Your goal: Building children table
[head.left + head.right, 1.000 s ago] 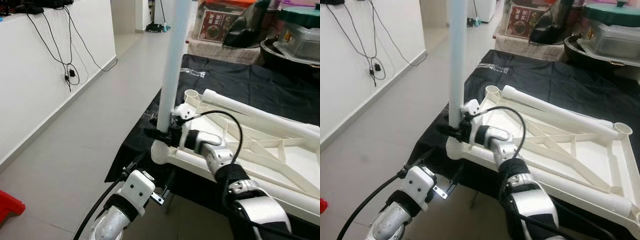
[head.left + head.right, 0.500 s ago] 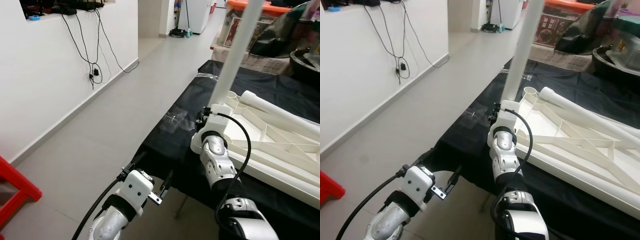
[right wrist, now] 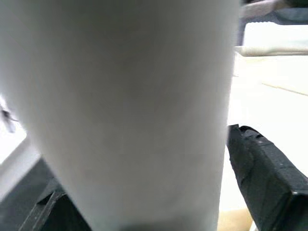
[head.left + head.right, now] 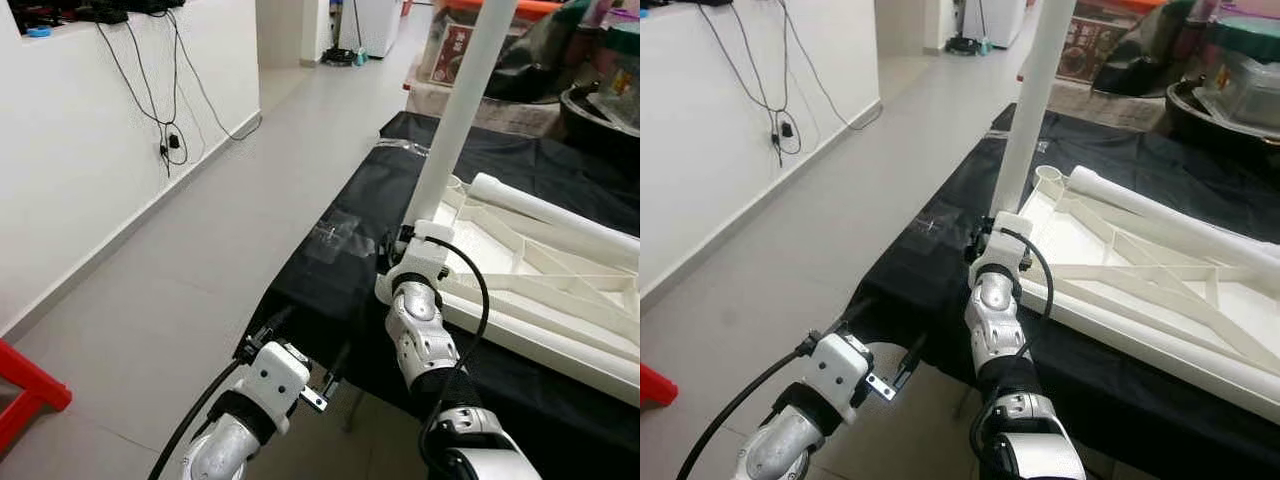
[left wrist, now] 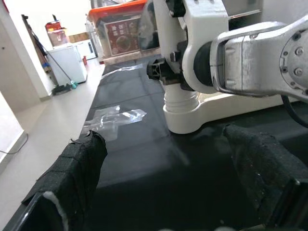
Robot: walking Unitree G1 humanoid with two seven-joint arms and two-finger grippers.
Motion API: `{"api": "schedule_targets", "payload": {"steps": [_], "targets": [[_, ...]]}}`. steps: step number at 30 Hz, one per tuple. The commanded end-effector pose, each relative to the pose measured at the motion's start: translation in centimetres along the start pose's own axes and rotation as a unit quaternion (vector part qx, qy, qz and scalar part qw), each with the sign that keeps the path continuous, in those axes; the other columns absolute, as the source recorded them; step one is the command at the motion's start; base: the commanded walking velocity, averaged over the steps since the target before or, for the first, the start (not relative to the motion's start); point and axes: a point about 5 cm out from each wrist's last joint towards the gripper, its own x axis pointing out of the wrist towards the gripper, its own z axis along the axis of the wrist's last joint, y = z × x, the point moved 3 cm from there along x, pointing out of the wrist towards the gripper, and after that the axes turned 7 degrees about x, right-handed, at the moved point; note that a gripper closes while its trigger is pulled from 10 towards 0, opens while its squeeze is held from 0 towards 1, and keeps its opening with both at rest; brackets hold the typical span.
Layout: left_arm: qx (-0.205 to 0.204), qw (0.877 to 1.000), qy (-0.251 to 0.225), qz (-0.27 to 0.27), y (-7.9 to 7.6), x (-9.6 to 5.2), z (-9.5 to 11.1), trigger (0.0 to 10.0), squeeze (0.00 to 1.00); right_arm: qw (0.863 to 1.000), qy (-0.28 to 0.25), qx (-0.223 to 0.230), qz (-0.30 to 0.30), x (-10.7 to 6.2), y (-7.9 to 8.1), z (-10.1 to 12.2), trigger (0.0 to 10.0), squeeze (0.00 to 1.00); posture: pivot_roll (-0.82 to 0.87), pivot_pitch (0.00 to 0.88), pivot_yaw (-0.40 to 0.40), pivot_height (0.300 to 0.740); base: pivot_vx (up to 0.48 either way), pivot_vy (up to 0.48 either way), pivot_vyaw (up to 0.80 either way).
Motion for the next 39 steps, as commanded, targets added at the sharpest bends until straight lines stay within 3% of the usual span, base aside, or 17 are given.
{"api": "schedule_targets", "payload": {"steps": [1,8,10,11,14,15,20,23,25,26,27,31,33,35,36,37,39], "targets": [[0.001,1.000,0.011,-0.006,-0.4,-0.2,-0.5,10.0,0.00,0.999,-0.003,0.001,0.053,0.5,0.1,0.6,10.0,0.00,0.08,0.057,-0.081,0.740,0.000,0.000,0.00],[0.001,1.000,0.012,-0.006,-0.4,-0.1,-0.5,10.0,0.00,0.983,0.022,0.013,0.184,0.9,0.8,1.3,10.0,0.00,0.08,0.061,-0.083,0.740,0.000,0.000,0.00],[0.001,1.000,0.012,-0.006,-0.4,0.0,-0.6,10.0,0.00,0.949,0.064,0.015,0.308,0.3,2.2,1.2,10.0,0.00,0.08,0.063,-0.084,0.740,0.000,0.000,0.00],[0.001,1.000,0.012,-0.006,-0.4,0.0,-0.6,10.0,0.00,0.949,0.064,0.015,0.308,0.3,2.2,1.2,10.0,0.00,0.08,0.063,-0.084,0.740,0.000,0.000,0.00],[0.002,1.000,0.012,-0.007,-0.4,0.0,-0.5,10.0,0.00,0.883,0.111,-0.006,0.456,-1.3,4.6,1.0,10.0,0.00,0.08,0.066,-0.086,0.740,0.000,0.000,0.00],[0.002,1.000,0.012,-0.007,-0.4,0.0,-0.5,10.0,0.00,0.883,0.111,-0.006,0.456,-1.3,4.6,1.0,10.0,0.00,0.08,0.066,-0.086,0.740,0.000,0.000,0.00],[0.002,1.000,0.012,-0.006,-0.4,0.0,-0.5,10.0,0.00,0.785,0.177,-0.057,0.591,-4.0,6.5,-0.7,10.0,0.00,0.09,0.072,-0.090,0.740,0.000,0.000,0.00],[0.002,1.000,0.012,-0.006,-0.4,0.0,-0.5,10.0,0.00,0.749,0.200,-0.064,0.628,-4.9,6.9,-1.3,10.0,0.00,0.09,0.072,-0.089,0.740,0.000,0.000,0.00],[0.002,1.000,0.012,-0.006,-0.4,0.0,-0.5,10.0,0.00,0.742,0.203,-0.065,0.636,-5.1,7.1,-1.4,10.0,0.00,0.09,0.072,-0.089,0.740,0.000,0.000,0.00],[0.002,1.000,0.012,-0.006,-0.4,0.0,-0.5,10.0,0.00,0.735,0.209,-0.060,0.642,-5.2,7.3,-1.5,0.0,0.00,0.09,0.075,-0.089,0.740,0.000,0.000,0.00],[0.002,1.000,0.012,-0.006,-0.4,0.0,-0.5,10.0,0.00,0.732,0.212,-0.056,0.645,-5.3,7.4,-1.6,0.0,0.00,0.09,0.075,-0.089,0.740,0.000,0.000,0.00],[0.002,1.000,0.012,-0.006,-0.4,0.0,-0.5,10.0,0.00,0.759,0.183,-0.077,0.621,-4.7,7.6,-1.4,0.0,0.00,0.09,0.076,-0.087,0.740,0.000,0.000,0.00],[0.002,1.000,0.013,-0.006,-0.4,0.0,-0.6,10.0,0.00,0.808,0.155,-0.072,0.564,-3.3,7.5,-0.9,0.0,0.00,0.09,0.075,-0.088,0.740,0.000,0.000,0.00],[0.002,1.000,0.013,-0.006,-0.4,0.0,-0.6,10.0,0.00,0.841,0.136,-0.075,0.518,-2.3,7.2,-0.7,0.0,0.00,0.08,0.076,-0.087,0.740,0.000,0.000,0.00],[0.002,1.000,0.013,-0.006,-0.4,0.0,-0.6,10.0,0.00,0.841,0.136,-0.075,0.518,-2.3,7.2,-0.7,0.0,0.00,0.08,0.076,-0.087,0.740,0.000,0.000,0.00],[0.001,1.000,0.014,-0.007,-0.3,0.0,-0.7,10.0,0.00,0.883,0.105,-0.086,0.448,-1.2,6.6,-0.5,0.0,0.00,0.08,0.075,-0.083,0.740,0.000,0.000,0.00],[0.001,1.000,0.014,-0.007,-0.3,0.0,-0.7,10.0,0.00,0.902,0.089,-0.089,0.413,-0.8,6.3,-0.5,0.0,0.00,0.08,0.075,-0.083,0.740,0.000,0.000,0.00]]}}
